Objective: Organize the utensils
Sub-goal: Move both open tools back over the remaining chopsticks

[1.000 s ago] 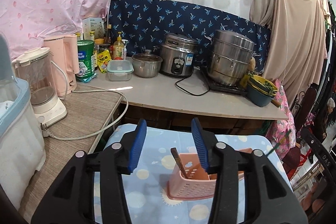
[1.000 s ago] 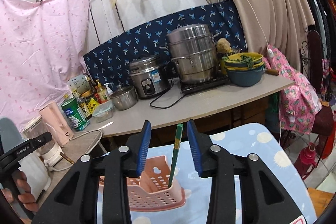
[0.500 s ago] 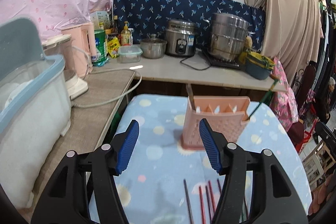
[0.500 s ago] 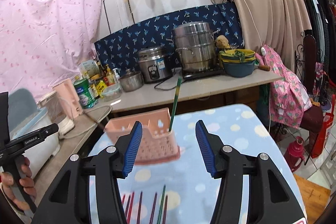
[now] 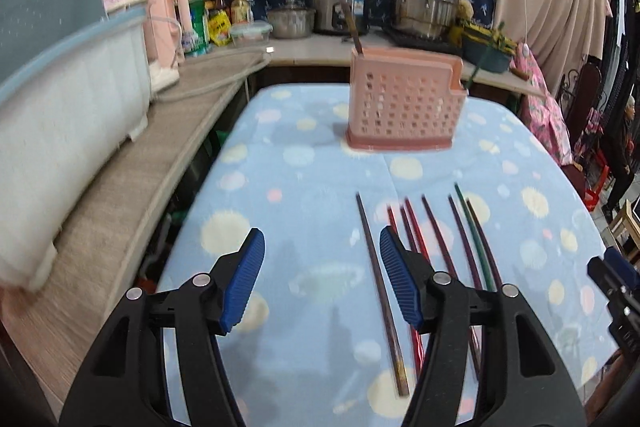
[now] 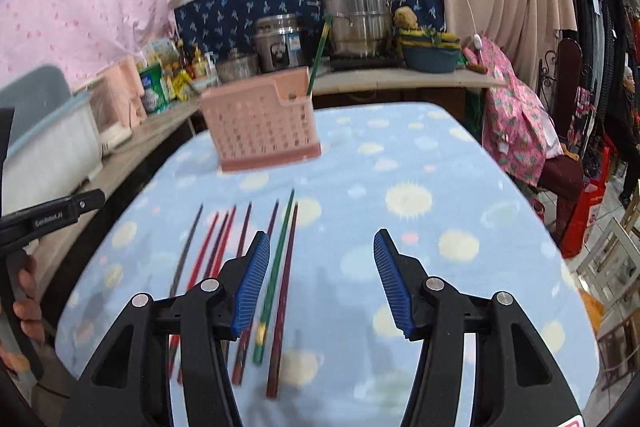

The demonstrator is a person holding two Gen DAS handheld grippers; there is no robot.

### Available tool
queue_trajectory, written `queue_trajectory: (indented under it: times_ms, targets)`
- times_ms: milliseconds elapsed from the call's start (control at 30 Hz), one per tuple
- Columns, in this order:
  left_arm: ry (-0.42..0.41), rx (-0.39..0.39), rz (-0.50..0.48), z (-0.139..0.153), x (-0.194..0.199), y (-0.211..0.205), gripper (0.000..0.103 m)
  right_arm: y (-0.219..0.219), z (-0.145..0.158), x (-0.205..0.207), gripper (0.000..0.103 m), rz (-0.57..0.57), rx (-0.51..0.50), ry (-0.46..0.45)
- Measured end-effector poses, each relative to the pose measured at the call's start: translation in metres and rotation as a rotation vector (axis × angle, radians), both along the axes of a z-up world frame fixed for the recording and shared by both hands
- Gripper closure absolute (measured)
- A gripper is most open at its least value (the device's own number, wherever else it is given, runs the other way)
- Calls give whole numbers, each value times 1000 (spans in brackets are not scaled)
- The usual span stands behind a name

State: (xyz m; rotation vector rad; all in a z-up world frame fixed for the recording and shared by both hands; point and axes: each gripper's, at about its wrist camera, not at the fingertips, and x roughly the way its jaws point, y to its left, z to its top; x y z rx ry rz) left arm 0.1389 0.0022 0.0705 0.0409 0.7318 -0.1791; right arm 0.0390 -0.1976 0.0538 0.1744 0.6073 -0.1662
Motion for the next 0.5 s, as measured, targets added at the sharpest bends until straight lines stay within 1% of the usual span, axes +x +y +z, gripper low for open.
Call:
queue_trajectory:
  times_ms: [67,200,433,500]
  targets:
    - [23,4,-3,-13,-8,-1,46,4,-14,-7,50,3,9,27]
    - [42,22,1,-34,-22,-3,46,12,-39,-17,50,10,40,72]
    - [75,2,2,-49,-35,-4,46,27,-56,-20,50,30,24,103]
    - [85,-1,1,-54,-38,-4,46,30,-59,-18,52,33,30,109]
